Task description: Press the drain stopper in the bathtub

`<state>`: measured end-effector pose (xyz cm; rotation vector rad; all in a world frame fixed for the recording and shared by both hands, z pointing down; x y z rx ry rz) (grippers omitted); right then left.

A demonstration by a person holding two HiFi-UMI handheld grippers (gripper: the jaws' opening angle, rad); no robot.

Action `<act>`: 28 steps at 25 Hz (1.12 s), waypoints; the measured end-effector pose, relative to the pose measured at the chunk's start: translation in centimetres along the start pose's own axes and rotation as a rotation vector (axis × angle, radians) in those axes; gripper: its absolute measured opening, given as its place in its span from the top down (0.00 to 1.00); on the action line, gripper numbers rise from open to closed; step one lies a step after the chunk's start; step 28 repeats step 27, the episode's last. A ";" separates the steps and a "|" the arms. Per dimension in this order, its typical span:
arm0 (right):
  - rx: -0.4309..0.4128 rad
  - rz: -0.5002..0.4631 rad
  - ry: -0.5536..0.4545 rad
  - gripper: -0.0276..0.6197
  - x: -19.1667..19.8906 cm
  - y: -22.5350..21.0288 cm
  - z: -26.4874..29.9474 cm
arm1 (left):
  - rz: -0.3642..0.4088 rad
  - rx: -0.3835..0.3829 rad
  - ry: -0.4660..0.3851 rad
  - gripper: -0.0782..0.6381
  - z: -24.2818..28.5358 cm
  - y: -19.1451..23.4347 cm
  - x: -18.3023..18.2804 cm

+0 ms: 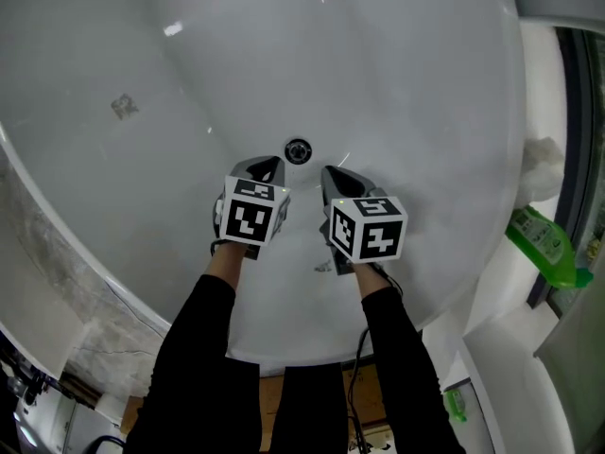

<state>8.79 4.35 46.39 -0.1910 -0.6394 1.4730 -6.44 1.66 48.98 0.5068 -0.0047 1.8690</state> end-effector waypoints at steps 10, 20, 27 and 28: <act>0.010 -0.020 -0.039 0.95 -0.2 2.5 -4.5 | -0.011 0.016 -0.049 0.88 -6.1 -0.8 -1.6; 0.017 0.023 -0.095 0.95 -1.1 6.0 -9.5 | 0.013 0.021 -0.093 0.88 -12.2 -1.8 -3.3; 0.024 0.000 -0.122 0.95 -2.1 7.7 -13.0 | 0.044 0.021 -0.113 0.88 -16.2 -2.9 -4.0; 0.024 0.000 -0.122 0.95 -2.1 7.7 -13.0 | 0.044 0.021 -0.113 0.88 -16.2 -2.9 -4.0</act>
Point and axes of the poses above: the fingertips, and each gripper's own axes: z forward along the fingers, y to its left, x out of its underside, the point moved 8 cm from there along -z, backward along the fingers, and after that the axes turned 6 degrees about -x, right-handed, at the moved point
